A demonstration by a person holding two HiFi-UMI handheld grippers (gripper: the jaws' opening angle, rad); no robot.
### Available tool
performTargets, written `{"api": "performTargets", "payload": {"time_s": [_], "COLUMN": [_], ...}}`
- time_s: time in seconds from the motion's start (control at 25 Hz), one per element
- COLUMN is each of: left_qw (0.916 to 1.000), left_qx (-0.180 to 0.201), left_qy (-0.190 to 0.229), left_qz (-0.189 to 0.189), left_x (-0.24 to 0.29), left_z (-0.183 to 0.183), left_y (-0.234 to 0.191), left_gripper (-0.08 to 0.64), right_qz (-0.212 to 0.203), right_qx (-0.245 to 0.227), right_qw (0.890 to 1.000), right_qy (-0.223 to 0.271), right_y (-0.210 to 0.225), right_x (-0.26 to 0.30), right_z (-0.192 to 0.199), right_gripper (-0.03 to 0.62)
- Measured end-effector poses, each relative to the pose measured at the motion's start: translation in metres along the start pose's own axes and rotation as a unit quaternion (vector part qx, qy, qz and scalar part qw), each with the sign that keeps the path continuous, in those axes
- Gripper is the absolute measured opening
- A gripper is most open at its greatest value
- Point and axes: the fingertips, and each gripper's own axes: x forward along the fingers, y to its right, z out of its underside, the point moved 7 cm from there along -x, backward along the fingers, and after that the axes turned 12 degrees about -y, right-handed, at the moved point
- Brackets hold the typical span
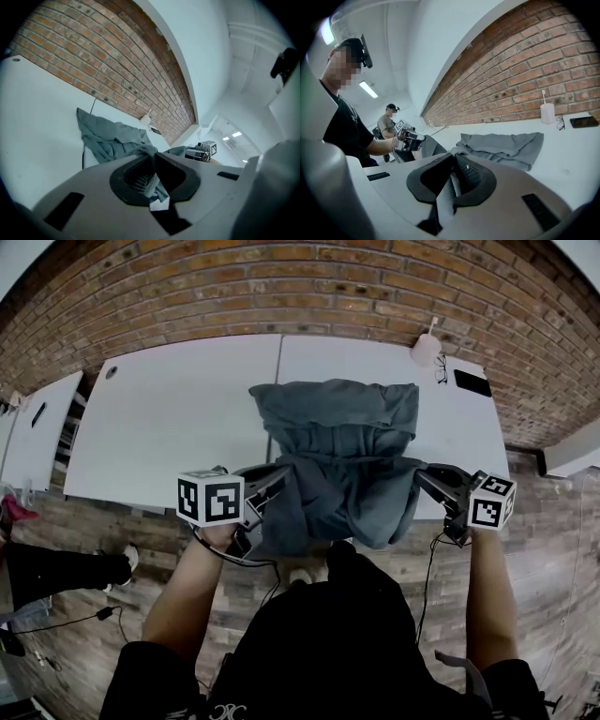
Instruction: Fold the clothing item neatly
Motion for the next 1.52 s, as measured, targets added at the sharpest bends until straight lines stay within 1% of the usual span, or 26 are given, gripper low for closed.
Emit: {"api": "performTargets", "payload": {"time_s": [0.12, 0.24, 0.36, 0.44, 0.52, 0.64, 0.76, 0.84, 0.92, 1.0, 1.04, 1.08, 1.12, 1.2, 1.32, 1.44, 1.52], "left_qw": [0.999, 0.9954, 0.9891, 0.982, 0.9728, 0.9579, 0.9446, 0.9404, 0.9408, 0.943, 0.9438, 0.9443, 0.9446, 0.9468, 0.9544, 0.9616, 0.9647], "left_qx": [-0.008, -0.027, -0.044, -0.057, -0.08, -0.126, -0.154, -0.159, -0.158, -0.152, -0.149, -0.148, -0.147, -0.145, -0.139, -0.128, -0.122], "left_qy": [0.04, 0.079, 0.099, 0.103, 0.106, 0.102, 0.08, 0.062, 0.056, 0.07, 0.081, 0.093, 0.101, 0.105, 0.079, 0.034, -0.001], "left_qz": [-0.015, -0.047, -0.1, -0.148, -0.189, -0.237, -0.278, -0.294, -0.294, -0.288, -0.283, -0.279, -0.276, -0.267, -0.252, -0.24, -0.233], "left_x": [0.002, 0.002, 0.003, 0.004, 0.004, 0.003, 0.007, 0.014, 0.02, 0.018, 0.014, 0.008, 0.001, -0.013, -0.028, -0.035, -0.035], "left_z": [-0.041, -0.078, -0.105, -0.114, -0.113, -0.097, -0.072, -0.057, -0.047, -0.043, -0.043, -0.042, -0.041, -0.033, -0.004, 0.04, 0.073], "left_y": [-0.009, -0.025, -0.053, -0.075, -0.097, -0.129, -0.157, -0.172, -0.181, -0.184, -0.183, -0.182, -0.181, -0.177, -0.161, -0.137, -0.119], "left_gripper": [0.032, 0.032, 0.032, 0.032, 0.032, 0.032, 0.032, 0.032, 0.033, 0.044, 0.082, 0.142, 0.176, 0.195, 0.195, 0.195, 0.195], "right_qz": [0.016, 0.057, 0.103, 0.131, 0.155, 0.184, 0.205, 0.214, 0.215, 0.21, 0.21, 0.212, 0.214, 0.218, 0.227, 0.234, 0.241], "right_qx": [-0.004, 0.006, 0.037, 0.064, 0.096, 0.145, 0.162, 0.167, 0.165, 0.158, 0.157, 0.157, 0.157, 0.151, 0.138, 0.144, 0.154], "right_qw": [1.0, 0.998, 0.994, 0.989, 0.983, 0.972, 0.962, 0.957, 0.957, 0.96, 0.961, 0.962, 0.961, 0.961, 0.958, 0.953, 0.949], "right_qy": [0.011, 0.007, 0.004, -0.002, -0.012, -0.037, -0.082, -0.103, -0.107, -0.093, -0.084, -0.077, -0.072, -0.076, -0.105, -0.128, -0.134], "right_y": [0.029, 0.073, 0.126, 0.16, 0.19, 0.223, 0.239, 0.244, 0.244, 0.239, 0.236, 0.231, 0.226, 0.21, 0.172, 0.133, 0.111], "right_x": [0.005, 0.007, 0.01, 0.015, 0.018, 0.027, 0.041, 0.05, 0.055, 0.052, 0.047, 0.04, 0.032, 0.017, -0.001, -0.014, -0.021], "right_z": [-0.028, -0.054, -0.075, -0.082, -0.082, -0.068, -0.043, -0.029, -0.021, -0.019, -0.019, -0.017, -0.013, 0.004, 0.046, 0.088, 0.108], "right_gripper": [0.03, 0.029, 0.03, 0.03, 0.029, 0.029, 0.029, 0.031, 0.031, 0.044, 0.095, 0.133, 0.152, 0.171, 0.172, 0.172, 0.175]}}
